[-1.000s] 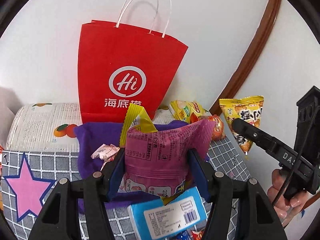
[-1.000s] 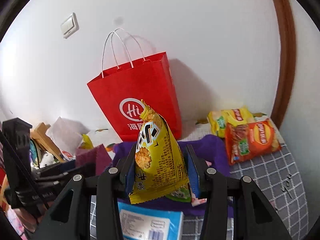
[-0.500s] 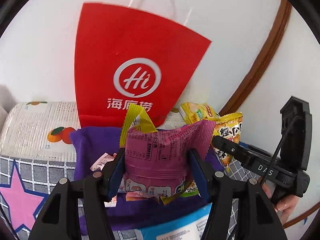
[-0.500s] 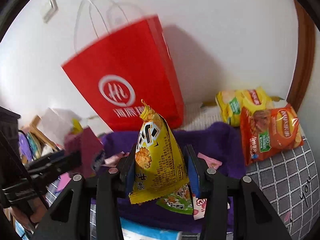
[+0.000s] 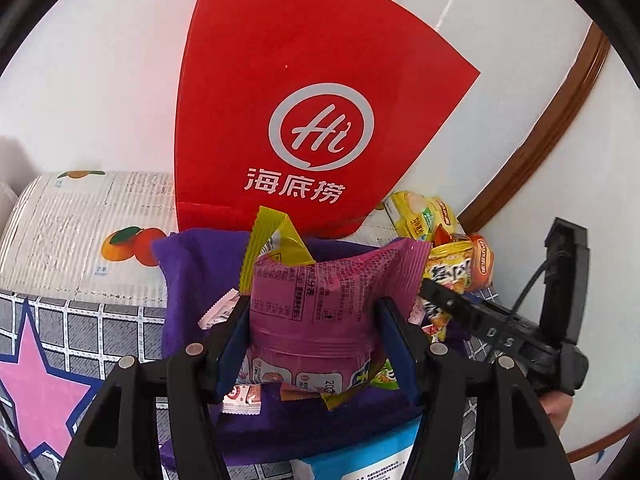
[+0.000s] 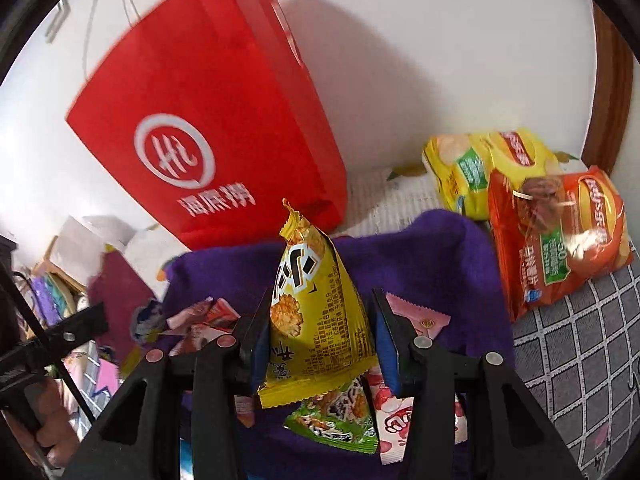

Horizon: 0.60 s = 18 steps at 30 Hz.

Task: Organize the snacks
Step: 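Carry the yellow chip bag and pink snack bag over the purple towel with both tools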

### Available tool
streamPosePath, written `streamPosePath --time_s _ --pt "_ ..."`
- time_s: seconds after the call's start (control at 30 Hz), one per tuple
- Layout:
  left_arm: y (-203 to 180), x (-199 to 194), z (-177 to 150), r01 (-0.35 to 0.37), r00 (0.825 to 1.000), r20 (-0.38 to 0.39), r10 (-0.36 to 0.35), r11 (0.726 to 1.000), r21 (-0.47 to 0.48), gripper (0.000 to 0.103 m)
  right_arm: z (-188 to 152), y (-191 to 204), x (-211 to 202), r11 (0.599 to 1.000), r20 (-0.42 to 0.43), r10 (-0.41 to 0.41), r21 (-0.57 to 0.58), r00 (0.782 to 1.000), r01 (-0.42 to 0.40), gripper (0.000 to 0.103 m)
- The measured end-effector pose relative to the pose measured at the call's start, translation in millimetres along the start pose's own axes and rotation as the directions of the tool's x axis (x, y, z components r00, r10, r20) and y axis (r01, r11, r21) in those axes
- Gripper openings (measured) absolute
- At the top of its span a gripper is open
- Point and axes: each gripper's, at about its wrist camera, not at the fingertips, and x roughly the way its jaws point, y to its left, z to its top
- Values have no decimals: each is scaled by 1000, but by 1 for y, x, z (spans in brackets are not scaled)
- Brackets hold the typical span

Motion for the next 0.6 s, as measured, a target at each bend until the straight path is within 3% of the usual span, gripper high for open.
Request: streamPosePath --time_s 0.6 --pt "-4 6 0 -2 1000 -15 2 1000 -1 60 -14 4 38 999 -128 -32 -9 991 31 46"
